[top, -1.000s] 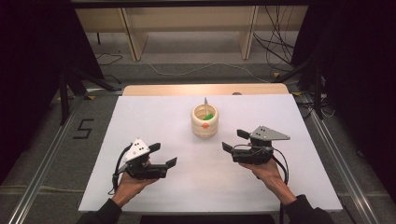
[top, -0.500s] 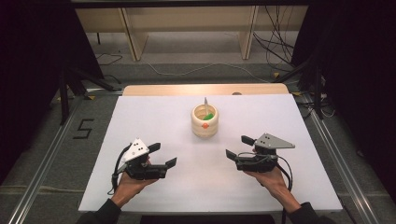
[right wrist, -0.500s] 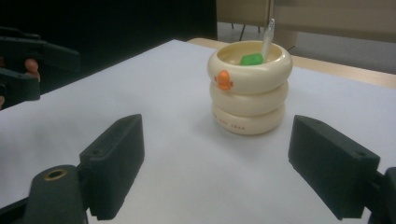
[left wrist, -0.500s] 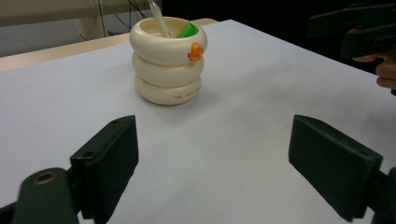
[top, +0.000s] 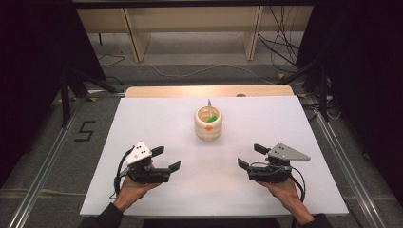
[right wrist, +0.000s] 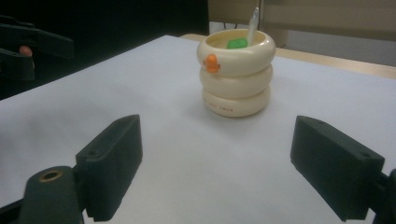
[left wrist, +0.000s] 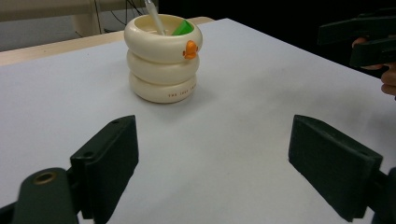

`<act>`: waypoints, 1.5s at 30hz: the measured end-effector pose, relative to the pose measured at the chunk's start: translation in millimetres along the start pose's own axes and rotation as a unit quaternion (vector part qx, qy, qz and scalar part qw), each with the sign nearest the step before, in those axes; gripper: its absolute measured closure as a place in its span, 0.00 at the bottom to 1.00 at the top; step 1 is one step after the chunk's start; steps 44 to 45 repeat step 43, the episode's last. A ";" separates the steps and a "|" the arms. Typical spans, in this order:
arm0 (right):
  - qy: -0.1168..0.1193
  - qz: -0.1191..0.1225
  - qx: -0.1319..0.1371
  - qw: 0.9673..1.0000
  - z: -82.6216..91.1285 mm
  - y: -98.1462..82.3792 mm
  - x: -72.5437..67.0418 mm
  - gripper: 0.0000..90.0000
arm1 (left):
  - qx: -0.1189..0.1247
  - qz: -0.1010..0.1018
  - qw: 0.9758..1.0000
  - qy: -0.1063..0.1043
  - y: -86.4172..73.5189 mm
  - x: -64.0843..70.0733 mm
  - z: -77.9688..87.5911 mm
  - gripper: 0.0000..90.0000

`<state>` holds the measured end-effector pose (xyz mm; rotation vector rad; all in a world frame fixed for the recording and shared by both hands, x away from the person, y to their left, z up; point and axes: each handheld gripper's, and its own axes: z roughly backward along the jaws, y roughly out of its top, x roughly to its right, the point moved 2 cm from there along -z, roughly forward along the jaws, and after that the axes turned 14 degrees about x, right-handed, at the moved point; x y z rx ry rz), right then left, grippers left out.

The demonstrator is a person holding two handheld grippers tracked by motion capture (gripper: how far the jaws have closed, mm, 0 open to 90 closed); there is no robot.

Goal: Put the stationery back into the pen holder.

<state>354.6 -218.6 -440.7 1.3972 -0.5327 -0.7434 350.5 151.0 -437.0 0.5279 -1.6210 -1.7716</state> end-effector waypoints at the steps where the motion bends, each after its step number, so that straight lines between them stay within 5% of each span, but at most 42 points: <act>1: -0.001 0.000 -0.001 1.000 1.6 -0.5 0.0 0.20 | -0.001 0.000 1.000 -0.001 -0.3 0.7 0.3 0.17; 24: -0.019 -0.010 -0.017 1.000 29.1 -15.4 1.9 0.19 | -0.003 0.015 1.000 0.000 -6.4 6.0 7.2 0.17; 45: -0.022 -0.007 -0.023 0.999 26.9 -17.3 0.9 0.19 | -0.006 0.018 1.000 -0.003 -7.2 6.4 6.5 0.17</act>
